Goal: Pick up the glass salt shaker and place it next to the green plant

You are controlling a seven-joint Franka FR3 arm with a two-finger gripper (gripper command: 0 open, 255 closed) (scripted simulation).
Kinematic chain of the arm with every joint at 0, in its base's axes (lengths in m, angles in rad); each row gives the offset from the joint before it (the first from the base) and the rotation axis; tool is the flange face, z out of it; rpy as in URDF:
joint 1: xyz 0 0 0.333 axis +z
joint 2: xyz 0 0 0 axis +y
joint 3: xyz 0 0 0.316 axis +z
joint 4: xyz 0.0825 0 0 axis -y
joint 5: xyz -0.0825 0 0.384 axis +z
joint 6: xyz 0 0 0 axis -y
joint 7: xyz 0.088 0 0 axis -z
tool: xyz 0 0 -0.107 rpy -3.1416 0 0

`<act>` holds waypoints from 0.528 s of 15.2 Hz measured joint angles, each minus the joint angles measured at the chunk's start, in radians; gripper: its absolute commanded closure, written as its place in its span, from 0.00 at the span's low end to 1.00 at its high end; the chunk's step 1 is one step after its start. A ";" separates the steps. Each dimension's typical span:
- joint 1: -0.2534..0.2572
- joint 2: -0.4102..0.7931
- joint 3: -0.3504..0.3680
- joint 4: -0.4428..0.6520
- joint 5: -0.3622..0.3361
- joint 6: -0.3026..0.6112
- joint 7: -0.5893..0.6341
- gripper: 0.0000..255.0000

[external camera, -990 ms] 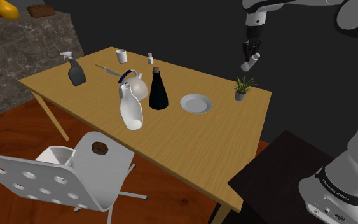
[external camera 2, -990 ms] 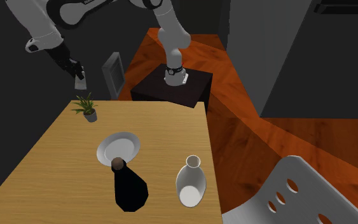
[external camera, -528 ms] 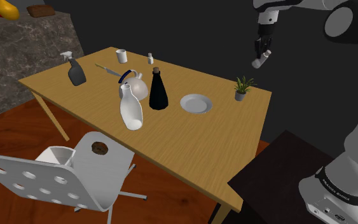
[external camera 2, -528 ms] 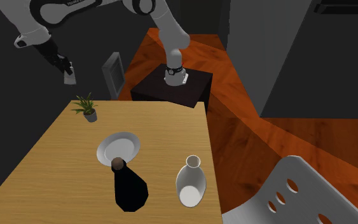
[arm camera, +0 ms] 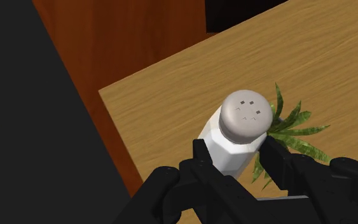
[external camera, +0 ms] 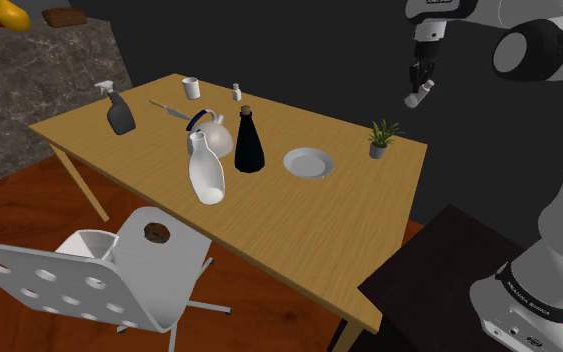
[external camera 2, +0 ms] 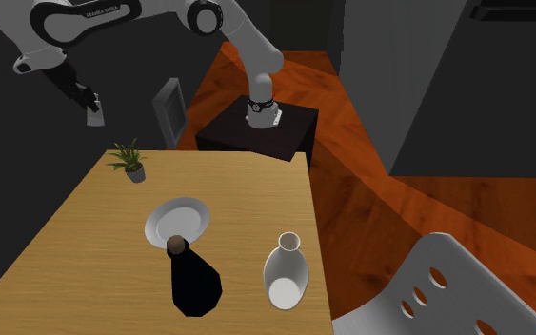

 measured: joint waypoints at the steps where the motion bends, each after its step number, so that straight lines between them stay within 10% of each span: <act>1: 0.000 0.002 0.000 -0.009 0.000 0.011 0.001 1.00; 8: 0.004 -0.007 0.001 -0.116 0.000 0.109 0.006 1.00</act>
